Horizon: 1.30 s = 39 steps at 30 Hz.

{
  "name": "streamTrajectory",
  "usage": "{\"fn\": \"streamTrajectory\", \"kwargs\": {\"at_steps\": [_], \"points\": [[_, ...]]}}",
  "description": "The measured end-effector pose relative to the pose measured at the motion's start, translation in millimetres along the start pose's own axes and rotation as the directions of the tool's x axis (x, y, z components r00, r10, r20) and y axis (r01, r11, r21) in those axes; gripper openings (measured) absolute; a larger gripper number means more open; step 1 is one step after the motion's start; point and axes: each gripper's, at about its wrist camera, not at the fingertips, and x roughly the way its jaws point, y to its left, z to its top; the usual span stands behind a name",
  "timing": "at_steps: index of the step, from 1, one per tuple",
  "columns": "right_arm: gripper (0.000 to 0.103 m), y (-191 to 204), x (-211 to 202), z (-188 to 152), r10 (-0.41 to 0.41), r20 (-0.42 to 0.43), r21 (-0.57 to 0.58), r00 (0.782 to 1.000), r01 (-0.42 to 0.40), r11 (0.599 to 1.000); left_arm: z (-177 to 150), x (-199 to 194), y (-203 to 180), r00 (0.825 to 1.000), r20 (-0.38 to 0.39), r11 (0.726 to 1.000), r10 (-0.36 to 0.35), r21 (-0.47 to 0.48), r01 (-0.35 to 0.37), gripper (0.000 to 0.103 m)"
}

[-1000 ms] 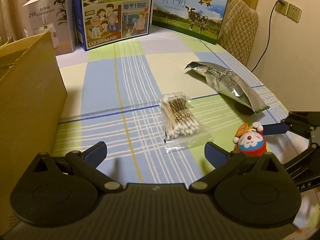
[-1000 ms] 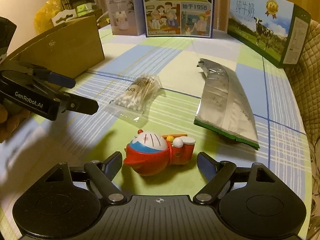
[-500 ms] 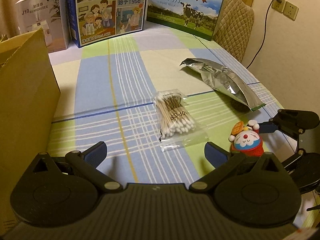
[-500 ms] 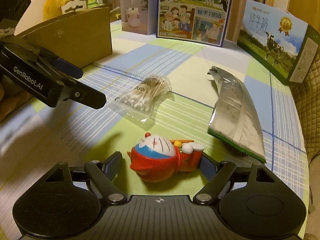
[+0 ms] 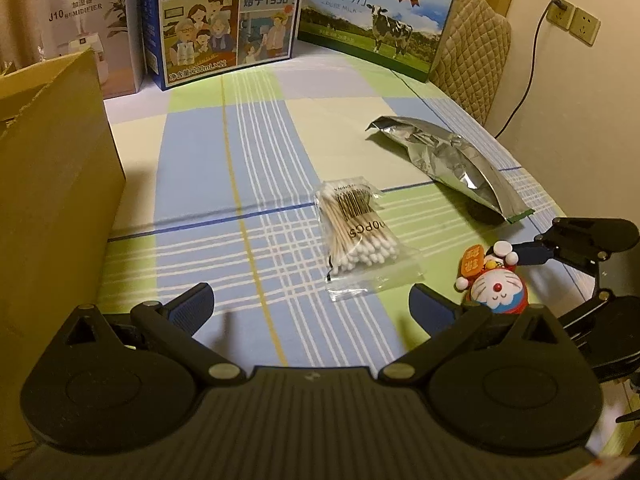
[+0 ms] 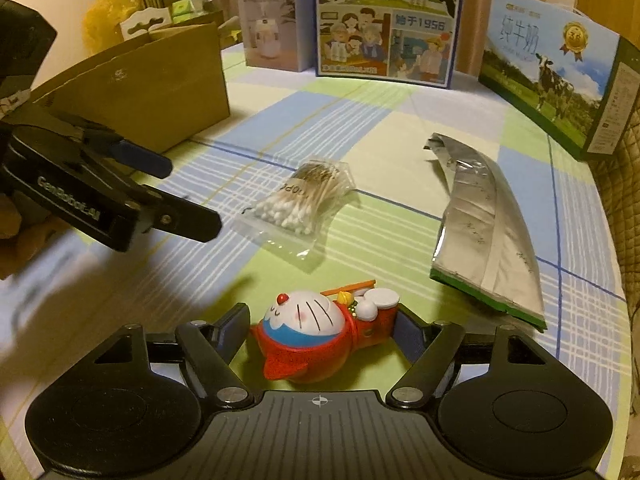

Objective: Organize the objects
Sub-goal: 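Close the right tool around the red Doraemon toy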

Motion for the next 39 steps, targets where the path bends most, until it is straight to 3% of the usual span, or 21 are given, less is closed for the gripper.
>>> {"fn": "streamTrajectory", "kwargs": {"at_steps": [9, 17, 31, 39], "points": [[0.073, 3.3, -3.8, 2.0, 0.000, 0.009, -0.015, 1.000, 0.000, 1.000, -1.7, 3.0, 0.2, 1.000, -0.008, 1.000, 0.013, 0.001, -0.013, 0.102], [0.074, 14.3, 3.8, -8.5, -0.001, -0.018, -0.157, 1.000, -0.002, 0.988, -2.8, 4.0, -1.1, 1.000, -0.011, 1.000, 0.013, 0.008, -0.013, 0.102], [0.073, 2.8, 2.7, -4.4, 0.044, -0.007, -0.060, 0.999, -0.044, 0.997, -3.1, 5.6, -2.1, 1.000, -0.014, 1.000, 0.016, 0.011, -0.016, 0.102], [0.072, 4.6, -2.1, -4.3, 0.001, -0.025, -0.015, 1.000, -0.001, 1.000, -0.8, 4.6, -2.9, 1.000, -0.006, 1.000, 0.007, 0.001, -0.007, 0.102]]}}
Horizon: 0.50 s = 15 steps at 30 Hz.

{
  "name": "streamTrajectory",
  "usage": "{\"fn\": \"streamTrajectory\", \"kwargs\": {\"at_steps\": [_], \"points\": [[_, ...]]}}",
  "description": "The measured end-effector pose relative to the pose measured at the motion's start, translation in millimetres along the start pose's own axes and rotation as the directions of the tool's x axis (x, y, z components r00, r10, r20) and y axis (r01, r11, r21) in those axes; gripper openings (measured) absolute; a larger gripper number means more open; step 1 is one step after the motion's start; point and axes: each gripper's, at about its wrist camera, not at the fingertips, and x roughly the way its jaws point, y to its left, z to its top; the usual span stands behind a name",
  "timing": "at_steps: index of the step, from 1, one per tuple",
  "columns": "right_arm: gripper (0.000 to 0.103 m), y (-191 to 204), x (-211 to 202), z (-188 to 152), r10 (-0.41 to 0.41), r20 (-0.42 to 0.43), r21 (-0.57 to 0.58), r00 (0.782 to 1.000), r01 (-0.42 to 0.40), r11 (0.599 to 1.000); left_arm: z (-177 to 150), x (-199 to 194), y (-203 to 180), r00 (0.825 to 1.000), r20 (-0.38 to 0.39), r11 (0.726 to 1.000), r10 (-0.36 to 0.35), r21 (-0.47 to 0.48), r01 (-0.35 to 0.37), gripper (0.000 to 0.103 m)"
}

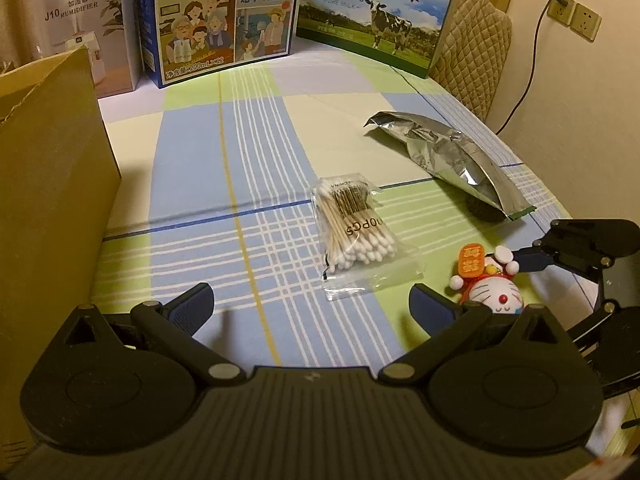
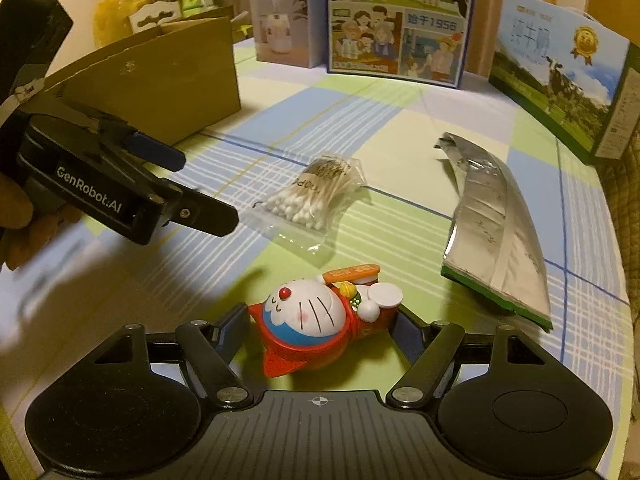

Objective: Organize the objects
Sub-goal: 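Close the right tool around the red Doraemon toy, then close the left tool on the cotton swab bag while the right tool holds the Doraemon toy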

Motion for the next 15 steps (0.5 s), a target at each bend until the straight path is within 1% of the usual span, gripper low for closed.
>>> {"fn": "streamTrajectory", "kwargs": {"at_steps": [2, 5, 9, 15], "points": [[0.072, -0.5, -0.4, -0.2, -0.016, -0.005, -0.001, 1.000, 0.016, 1.000, 0.1, 0.2, -0.4, 1.000, -0.001, 1.000, 0.003, 0.007, -0.003, 0.102], [0.072, -3.9, -0.6, 2.4, -0.051, 0.000, 0.032, 0.999, 0.051, 0.998, 0.5, -2.8, -0.4, 1.000, 0.007, 1.000, 0.000, 0.019, -0.001, 0.102], [0.072, -5.6, -2.0, 9.1, -0.095, 0.007, 0.067, 0.995, 0.094, 0.993, 1.7, -5.8, 2.2, 1.000, 0.017, 1.000, -0.008, 0.005, 0.008, 0.102], [0.072, -4.7, -8.6, 17.8, -0.121, 0.040, 0.099, 0.992, 0.117, 0.988, 0.3, -3.5, 2.1, 1.000, 0.010, 1.000, 0.001, 0.009, -0.001, 0.102]]}}
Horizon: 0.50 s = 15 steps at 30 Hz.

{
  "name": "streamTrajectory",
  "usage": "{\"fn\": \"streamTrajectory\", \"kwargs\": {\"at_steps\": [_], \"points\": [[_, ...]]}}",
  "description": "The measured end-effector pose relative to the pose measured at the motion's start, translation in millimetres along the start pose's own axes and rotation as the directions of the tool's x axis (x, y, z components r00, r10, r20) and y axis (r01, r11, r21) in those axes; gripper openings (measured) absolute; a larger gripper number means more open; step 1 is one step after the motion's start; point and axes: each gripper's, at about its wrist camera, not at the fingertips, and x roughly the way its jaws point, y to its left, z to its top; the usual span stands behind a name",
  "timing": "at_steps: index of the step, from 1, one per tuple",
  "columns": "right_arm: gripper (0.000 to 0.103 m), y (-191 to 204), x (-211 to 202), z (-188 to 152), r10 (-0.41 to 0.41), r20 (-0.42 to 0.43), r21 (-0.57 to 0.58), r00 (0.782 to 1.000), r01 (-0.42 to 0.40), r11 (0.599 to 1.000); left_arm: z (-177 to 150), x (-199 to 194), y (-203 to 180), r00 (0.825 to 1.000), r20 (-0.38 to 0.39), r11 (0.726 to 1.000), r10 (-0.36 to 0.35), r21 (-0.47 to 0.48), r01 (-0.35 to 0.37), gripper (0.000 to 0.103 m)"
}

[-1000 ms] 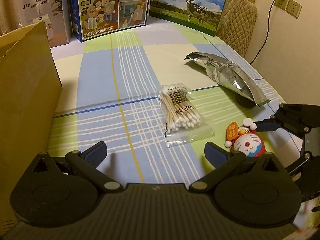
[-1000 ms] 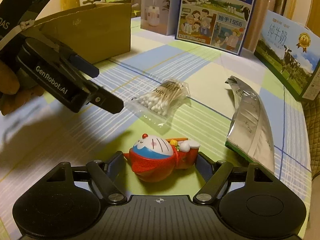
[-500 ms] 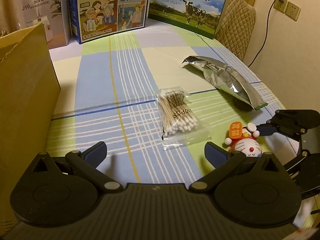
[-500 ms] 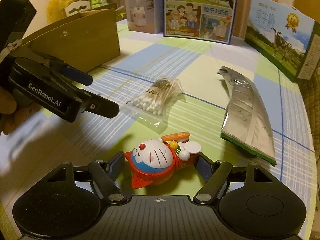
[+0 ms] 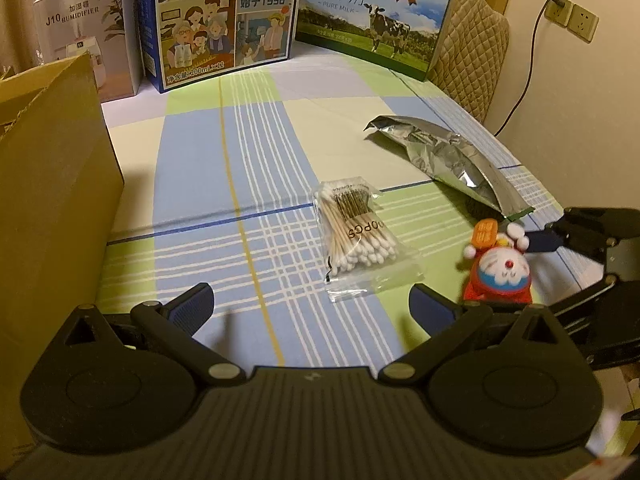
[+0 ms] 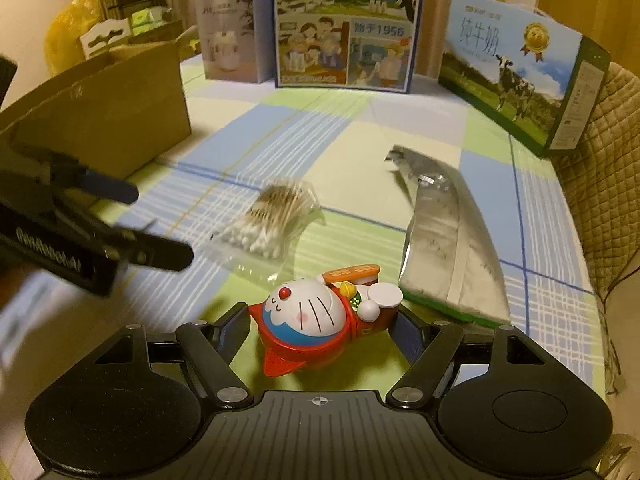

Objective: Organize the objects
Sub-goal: 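Close the left tool on the cotton swab bag while the right tool holds the Doraemon toy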

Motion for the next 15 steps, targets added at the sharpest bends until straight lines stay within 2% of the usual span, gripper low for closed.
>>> {"fn": "streamTrajectory", "kwargs": {"at_steps": [9, 15], "points": [[0.072, -17.4, -8.1, 6.4, -0.069, 0.024, 0.055, 0.997, 0.067, 0.996, -1.1, 9.0, -1.9, 1.000, 0.002, 0.999, 0.007, -0.047, -0.007, 0.102], [0.072, -41.2, -11.3, 4.4, -0.059, 0.014, 0.165, 0.998, 0.056, 0.985, 4.8, 21.5, -7.9, 1.000, 0.016, 0.999, 0.022, -0.041, -0.022, 0.099]]}}
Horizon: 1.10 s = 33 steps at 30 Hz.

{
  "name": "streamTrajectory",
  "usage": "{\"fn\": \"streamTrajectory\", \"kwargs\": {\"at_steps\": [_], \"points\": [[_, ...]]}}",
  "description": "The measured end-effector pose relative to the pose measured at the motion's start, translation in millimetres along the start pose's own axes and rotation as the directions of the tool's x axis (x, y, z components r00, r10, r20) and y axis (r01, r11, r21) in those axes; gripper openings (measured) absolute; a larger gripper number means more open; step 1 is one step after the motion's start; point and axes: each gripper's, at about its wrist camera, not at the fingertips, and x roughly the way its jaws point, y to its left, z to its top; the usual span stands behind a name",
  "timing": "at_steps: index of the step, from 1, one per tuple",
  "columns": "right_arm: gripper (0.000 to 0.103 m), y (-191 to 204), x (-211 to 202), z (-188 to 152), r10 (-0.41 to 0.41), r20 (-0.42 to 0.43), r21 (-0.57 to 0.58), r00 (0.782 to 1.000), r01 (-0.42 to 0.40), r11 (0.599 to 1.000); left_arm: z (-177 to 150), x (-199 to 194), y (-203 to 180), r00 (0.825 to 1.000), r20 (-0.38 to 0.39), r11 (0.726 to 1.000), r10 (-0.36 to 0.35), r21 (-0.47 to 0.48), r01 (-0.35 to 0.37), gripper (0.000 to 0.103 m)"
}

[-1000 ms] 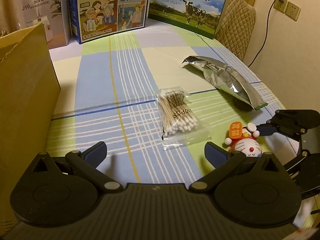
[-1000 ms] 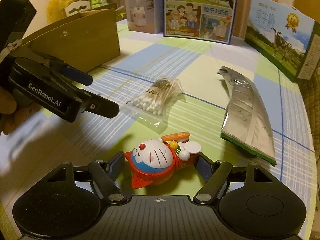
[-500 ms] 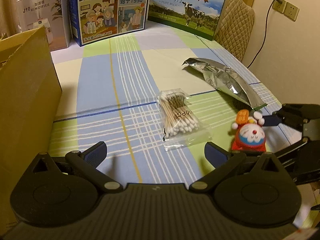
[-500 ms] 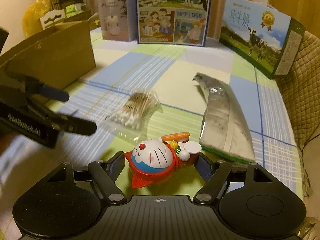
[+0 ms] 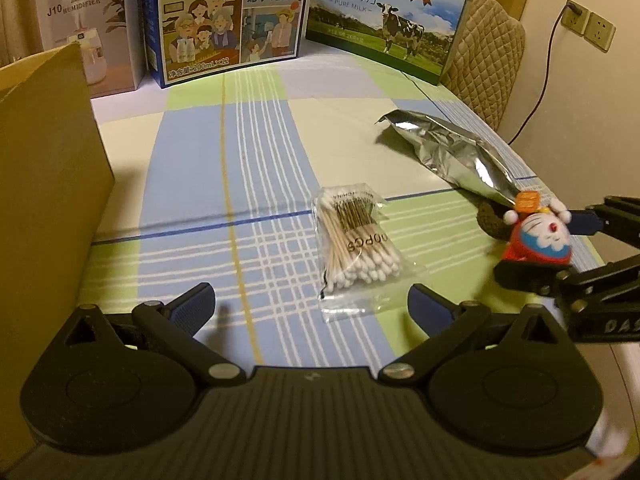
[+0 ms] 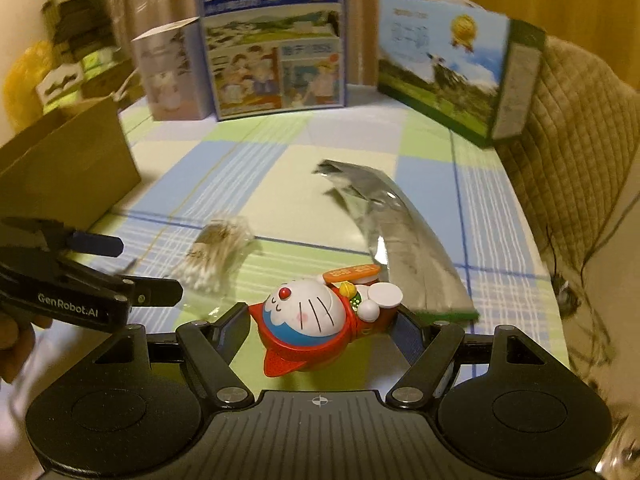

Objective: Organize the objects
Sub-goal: 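Close the left tool on the cotton swab bag while the right tool holds the Doraemon toy, then carry the swab bag with the left tool while the right tool carries Doraemon to the box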

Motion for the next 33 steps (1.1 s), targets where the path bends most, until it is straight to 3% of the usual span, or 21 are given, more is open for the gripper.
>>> {"fn": "streamTrajectory", "kwargs": {"at_steps": [7, 16, 20, 22, 24, 26, 33], "points": [[0.072, -6.7, 3.4, -3.8, 0.006, -0.033, 0.013, 0.999, -0.006, 1.000, 9.6, 13.7, -9.9, 1.000, 0.022, 1.000, -0.014, 0.026, 0.014, 0.097], [0.072, 1.5, 5.9, -3.5, 0.021, -0.035, -0.007, 0.999, -0.022, 1.000, 22.0, 36.5, -21.3, 0.999, 0.009, 0.997, -0.044, 0.065, 0.043, 0.083], [0.072, 1.4, 7.3, -4.0, 0.019, -0.039, -0.004, 0.999, -0.019, 1.000, 24.8, 45.4, -26.1, 0.999, 0.000, 0.995, -0.035, 0.095, 0.035, 0.067], [0.072, 1.1, 7.8, -4.1, 0.018, -0.041, 0.000, 0.999, -0.018, 1.000, 25.8, 47.0, -27.8, 1.000, 0.003, 0.994, -0.021, 0.110, 0.020, 0.063], [0.072, 0.8, 7.0, -3.4, 0.019, -0.037, 0.008, 0.999, -0.019, 1.000, 26.2, 45.6, -28.2, 1.000, 0.005, 0.993, -0.009, 0.120, 0.009, 0.040], [0.072, 2.5, 5.4, -2.8, 0.019, -0.031, 0.010, 0.999, -0.019, 1.000, 25.9, 42.7, -28.0, 1.000, -0.002, 0.991, 0.000, 0.137, 0.000, 0.031], [0.072, 11.0, -5.2, -2.1, -0.004, -0.011, 0.018, 1.000, 0.004, 1.000, 14.3, 23.2, -20.2, 0.999, -0.047, 0.993, 0.007, 0.117, -0.001, 0.023]]}}
